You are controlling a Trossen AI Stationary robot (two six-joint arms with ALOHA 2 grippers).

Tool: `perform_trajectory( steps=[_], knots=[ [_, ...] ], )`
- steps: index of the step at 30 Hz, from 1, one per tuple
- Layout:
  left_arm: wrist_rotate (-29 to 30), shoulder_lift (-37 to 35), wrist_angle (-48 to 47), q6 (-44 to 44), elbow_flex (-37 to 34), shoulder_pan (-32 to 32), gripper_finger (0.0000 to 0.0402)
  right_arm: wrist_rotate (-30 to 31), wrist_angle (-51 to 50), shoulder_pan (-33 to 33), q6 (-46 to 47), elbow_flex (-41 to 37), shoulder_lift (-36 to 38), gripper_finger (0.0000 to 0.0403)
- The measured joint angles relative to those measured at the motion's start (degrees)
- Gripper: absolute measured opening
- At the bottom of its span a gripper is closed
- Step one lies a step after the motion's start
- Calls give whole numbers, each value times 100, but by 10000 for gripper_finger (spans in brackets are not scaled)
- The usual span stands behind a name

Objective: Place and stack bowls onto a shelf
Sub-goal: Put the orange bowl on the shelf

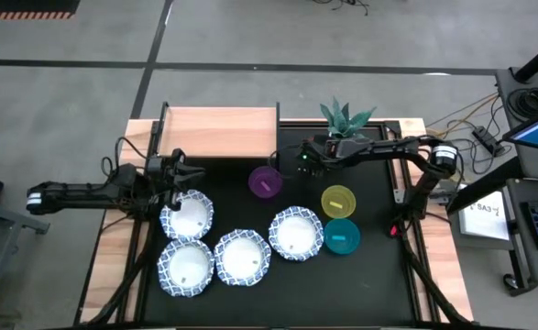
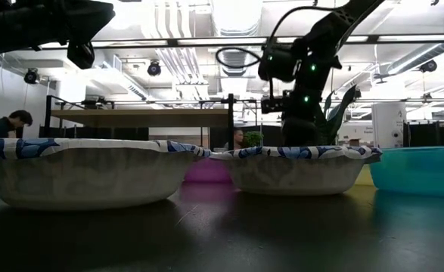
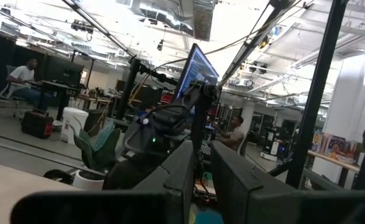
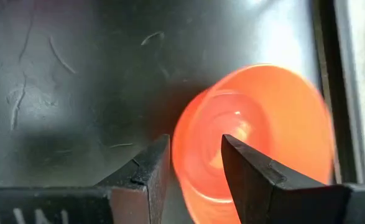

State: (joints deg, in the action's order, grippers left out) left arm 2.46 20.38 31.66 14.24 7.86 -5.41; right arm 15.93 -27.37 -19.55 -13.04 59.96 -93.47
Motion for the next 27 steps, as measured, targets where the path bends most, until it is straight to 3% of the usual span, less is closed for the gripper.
perform_trajectory(
  steps=[6, 15, 27],
  knots=[
    [-2, 0, 0, 0, 0, 0, 39, 9, 91, 0, 1, 7, -378, 124],
    [-7, 0, 0, 0, 0, 0, 39, -6, 14, 30, 45, 9, -310, 17],
    [-7, 2, 0, 0, 0, 1, 39, 58, -791, 595, 531, 265, 624, 9]
  ],
)
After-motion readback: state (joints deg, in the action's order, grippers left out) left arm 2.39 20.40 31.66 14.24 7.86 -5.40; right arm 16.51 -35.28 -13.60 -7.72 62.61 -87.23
